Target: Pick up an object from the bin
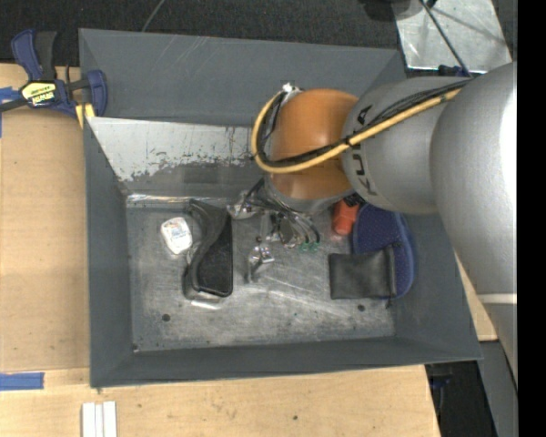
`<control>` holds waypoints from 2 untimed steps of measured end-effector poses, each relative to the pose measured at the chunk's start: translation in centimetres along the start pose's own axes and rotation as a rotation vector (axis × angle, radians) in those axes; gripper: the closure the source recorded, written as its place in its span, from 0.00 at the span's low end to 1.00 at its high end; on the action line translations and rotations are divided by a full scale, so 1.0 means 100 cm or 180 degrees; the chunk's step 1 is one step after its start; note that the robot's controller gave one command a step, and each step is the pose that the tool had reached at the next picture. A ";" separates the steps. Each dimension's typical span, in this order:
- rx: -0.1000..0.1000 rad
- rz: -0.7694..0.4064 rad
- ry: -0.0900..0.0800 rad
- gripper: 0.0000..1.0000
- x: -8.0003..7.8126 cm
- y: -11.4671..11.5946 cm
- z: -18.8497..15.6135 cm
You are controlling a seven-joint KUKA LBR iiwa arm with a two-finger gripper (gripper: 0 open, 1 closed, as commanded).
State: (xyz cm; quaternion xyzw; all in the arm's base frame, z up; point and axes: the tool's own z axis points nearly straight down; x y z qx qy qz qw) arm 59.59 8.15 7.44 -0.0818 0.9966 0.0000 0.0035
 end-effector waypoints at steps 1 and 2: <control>-0.0006 -0.0312 -0.0016 0.00 0.016 0.037 -0.112; -0.0012 -0.0171 -0.0015 0.00 0.004 0.072 -0.048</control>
Offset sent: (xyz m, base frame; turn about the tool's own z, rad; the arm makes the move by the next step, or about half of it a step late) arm -0.0248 0.0325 0.1064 -0.0967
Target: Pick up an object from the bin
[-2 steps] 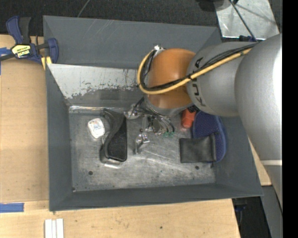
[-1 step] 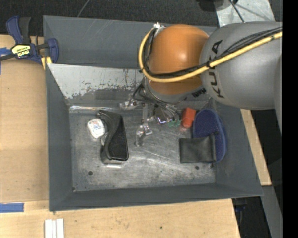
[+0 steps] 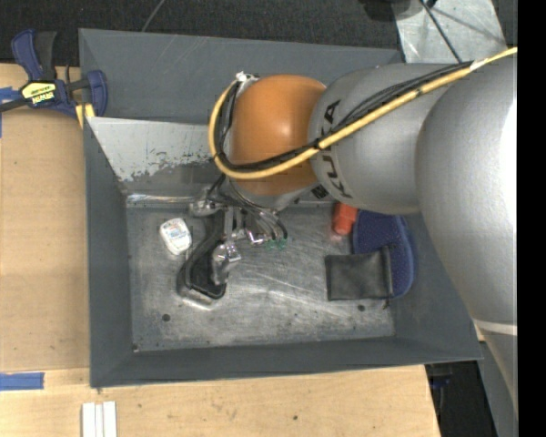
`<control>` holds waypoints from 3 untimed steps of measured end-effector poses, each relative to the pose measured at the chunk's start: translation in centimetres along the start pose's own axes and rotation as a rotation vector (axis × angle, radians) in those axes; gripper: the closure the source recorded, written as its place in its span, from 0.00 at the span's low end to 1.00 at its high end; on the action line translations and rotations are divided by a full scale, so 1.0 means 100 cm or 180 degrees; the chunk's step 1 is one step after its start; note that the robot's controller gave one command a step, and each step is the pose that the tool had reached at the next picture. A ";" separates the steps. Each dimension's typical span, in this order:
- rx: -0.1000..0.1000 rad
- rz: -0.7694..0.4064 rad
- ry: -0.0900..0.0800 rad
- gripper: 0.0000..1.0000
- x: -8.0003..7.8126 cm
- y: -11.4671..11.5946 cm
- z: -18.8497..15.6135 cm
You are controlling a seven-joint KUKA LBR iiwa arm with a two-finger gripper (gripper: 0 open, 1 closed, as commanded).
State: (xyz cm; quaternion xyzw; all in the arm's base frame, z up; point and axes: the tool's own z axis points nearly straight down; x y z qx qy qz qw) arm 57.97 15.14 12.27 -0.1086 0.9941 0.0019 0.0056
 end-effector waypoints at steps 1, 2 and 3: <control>-0.0014 0.0078 -0.0011 0.00 -0.015 0.019 0.010; -0.0008 0.0245 0.0008 0.00 -0.012 0.021 0.012; -0.0028 0.0240 0.0017 1.00 -0.012 0.025 0.009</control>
Offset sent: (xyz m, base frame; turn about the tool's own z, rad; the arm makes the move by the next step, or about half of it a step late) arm 0.0221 0.0558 -0.0464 0.0486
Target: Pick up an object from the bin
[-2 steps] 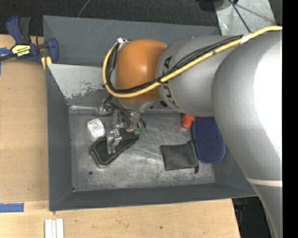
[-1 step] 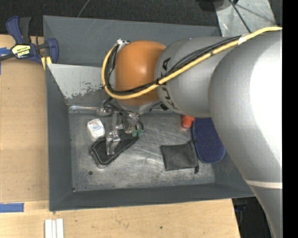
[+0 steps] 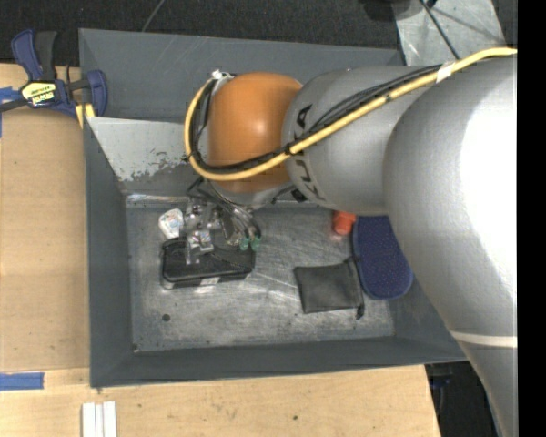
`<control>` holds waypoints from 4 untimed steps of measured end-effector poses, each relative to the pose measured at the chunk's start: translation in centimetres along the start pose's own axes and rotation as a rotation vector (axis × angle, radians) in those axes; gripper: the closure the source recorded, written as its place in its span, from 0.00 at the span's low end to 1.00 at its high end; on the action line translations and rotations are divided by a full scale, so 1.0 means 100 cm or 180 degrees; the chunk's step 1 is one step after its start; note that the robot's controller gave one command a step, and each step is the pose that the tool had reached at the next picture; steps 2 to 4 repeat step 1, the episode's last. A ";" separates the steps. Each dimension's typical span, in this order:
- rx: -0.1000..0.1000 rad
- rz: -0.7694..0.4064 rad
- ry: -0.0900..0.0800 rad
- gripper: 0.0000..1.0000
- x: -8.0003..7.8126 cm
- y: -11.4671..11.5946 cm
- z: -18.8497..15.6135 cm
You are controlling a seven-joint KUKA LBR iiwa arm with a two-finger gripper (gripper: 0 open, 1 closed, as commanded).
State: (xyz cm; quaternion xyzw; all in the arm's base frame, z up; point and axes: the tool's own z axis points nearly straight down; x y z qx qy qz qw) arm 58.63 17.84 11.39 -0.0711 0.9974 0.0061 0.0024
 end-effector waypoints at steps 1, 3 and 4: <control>0.0035 -0.1562 0.0024 1.00 0.028 -0.031 -0.137; 0.0035 -0.1562 0.0024 1.00 0.028 -0.031 -0.137; 0.0035 -0.1562 0.0024 1.00 0.028 -0.031 -0.137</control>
Offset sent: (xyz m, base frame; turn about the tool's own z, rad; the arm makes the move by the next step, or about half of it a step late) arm -0.0240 -0.0356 0.1368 -0.4925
